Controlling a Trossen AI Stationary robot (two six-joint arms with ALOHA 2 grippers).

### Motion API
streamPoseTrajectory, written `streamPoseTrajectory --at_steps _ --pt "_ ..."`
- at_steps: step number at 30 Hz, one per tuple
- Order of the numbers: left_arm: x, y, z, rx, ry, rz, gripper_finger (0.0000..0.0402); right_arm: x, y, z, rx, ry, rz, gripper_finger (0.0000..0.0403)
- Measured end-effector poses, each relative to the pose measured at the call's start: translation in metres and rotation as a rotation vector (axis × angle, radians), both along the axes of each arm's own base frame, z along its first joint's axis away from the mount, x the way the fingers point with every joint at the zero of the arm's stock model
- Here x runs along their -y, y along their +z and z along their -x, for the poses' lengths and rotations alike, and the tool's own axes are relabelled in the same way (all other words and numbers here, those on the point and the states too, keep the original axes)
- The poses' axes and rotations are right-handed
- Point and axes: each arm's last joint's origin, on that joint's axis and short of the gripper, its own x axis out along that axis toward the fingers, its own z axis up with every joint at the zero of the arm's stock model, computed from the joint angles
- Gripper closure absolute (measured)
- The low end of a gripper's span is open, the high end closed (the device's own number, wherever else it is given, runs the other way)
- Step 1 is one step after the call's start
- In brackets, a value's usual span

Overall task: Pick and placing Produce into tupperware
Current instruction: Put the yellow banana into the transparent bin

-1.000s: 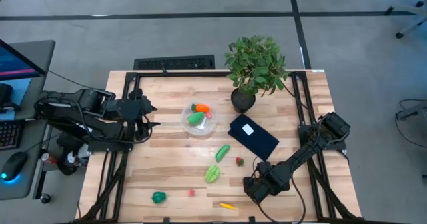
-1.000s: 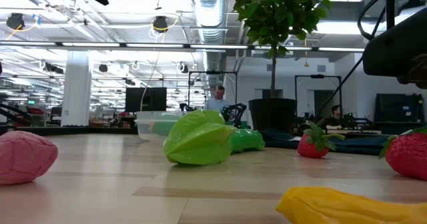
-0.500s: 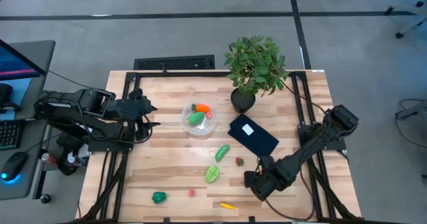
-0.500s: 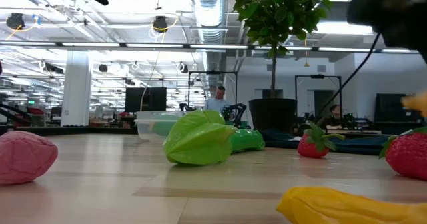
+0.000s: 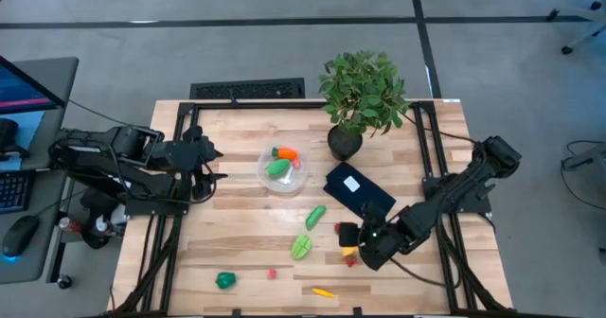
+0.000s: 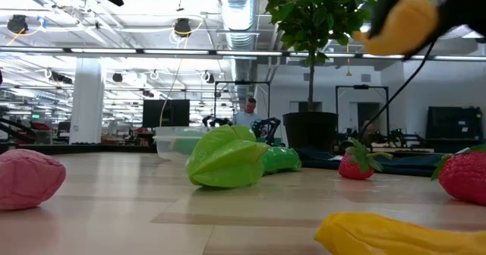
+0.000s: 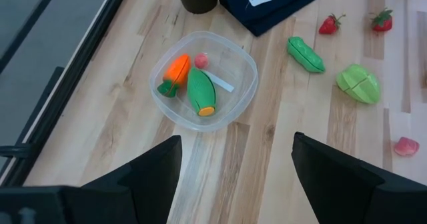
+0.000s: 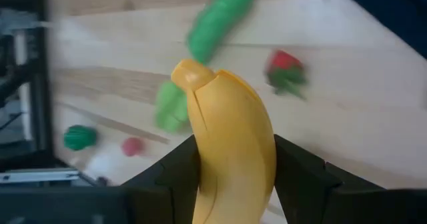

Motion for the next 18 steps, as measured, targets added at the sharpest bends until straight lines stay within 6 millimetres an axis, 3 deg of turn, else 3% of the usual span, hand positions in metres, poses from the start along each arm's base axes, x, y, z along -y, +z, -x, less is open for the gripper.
streamPoseTrajectory --at_steps 8,18 --pt "-0.001 0.000 0.000 0.002 0.015 -0.011 0.0129 0.013 0.004 -0.024 0.102 0.096 0.067 0.0245" --pt "-0.001 -0.002 0.003 -0.029 0.031 -0.017 0.0129 0.054 0.011 -0.053 0.171 0.133 0.188 0.0243"
